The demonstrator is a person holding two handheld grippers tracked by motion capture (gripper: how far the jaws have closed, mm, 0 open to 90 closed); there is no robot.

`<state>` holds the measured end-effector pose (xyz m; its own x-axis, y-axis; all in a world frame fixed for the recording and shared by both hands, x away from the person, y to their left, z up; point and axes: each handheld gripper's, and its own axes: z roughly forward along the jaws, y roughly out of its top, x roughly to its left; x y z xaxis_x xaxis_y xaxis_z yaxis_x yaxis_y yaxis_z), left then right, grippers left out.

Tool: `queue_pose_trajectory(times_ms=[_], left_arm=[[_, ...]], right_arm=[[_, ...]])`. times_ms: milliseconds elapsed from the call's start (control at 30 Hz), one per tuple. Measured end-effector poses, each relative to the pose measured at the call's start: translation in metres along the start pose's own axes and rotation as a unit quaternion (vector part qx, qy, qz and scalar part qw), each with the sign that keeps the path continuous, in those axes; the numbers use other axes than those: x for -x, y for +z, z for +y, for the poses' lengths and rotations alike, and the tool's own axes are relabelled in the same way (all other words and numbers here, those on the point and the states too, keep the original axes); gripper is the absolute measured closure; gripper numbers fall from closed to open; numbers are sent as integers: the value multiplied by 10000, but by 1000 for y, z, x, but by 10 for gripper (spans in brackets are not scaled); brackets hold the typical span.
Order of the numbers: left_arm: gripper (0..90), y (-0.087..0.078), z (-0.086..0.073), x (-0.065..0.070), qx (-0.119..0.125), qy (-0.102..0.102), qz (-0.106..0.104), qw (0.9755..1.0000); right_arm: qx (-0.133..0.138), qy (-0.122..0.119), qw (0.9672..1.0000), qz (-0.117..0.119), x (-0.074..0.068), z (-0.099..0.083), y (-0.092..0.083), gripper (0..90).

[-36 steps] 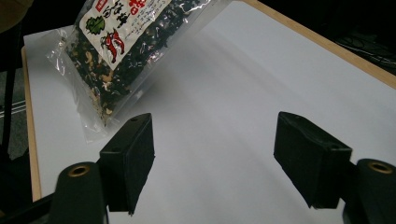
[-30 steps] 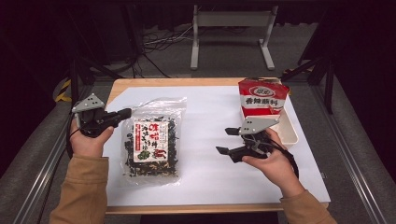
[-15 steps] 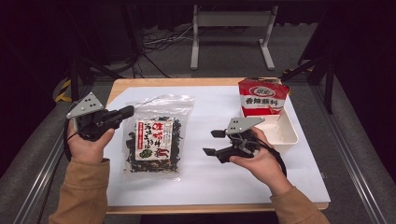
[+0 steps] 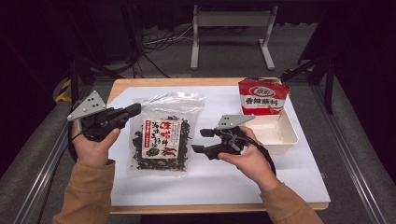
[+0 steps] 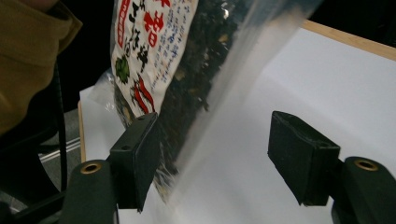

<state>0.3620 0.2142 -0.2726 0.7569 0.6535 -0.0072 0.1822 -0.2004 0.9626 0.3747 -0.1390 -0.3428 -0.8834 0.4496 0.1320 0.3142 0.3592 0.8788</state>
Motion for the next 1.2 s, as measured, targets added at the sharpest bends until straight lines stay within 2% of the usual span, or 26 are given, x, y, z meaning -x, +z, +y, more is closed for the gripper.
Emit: queue_pose_trajectory(times_ms=[333,533,633,700,800,933,1033,1200], left_arm=[[894,6,5,9,139,47,-329,9994],[893,8,6,14,178,45,-529,9984],[893,7,6,14,258,-9,-659,9975],[893,6,7,15,295,6,-679,9973],[892,6,7,15,304,4,-702,9971],[890,7,5,11,277,-72,-769,9966],[889,7,5,10,283,-110,-788,9964],[874,9,4,9,277,-124,-902,9955]], right_arm=[[361,206,9988,255,-5,3,12,340],[470,149,9978,445,-8,6,14,379],[542,74,9965,627,-9,8,13,492],[573,112,9948,838,-9,9,11,588],[556,35,9944,900,-10,10,8,652],[546,83,9923,1105,-11,11,4,712],[551,65,9922,1120,-12,12,3,732],[518,186,9913,1193,-10,12,-1,751]])
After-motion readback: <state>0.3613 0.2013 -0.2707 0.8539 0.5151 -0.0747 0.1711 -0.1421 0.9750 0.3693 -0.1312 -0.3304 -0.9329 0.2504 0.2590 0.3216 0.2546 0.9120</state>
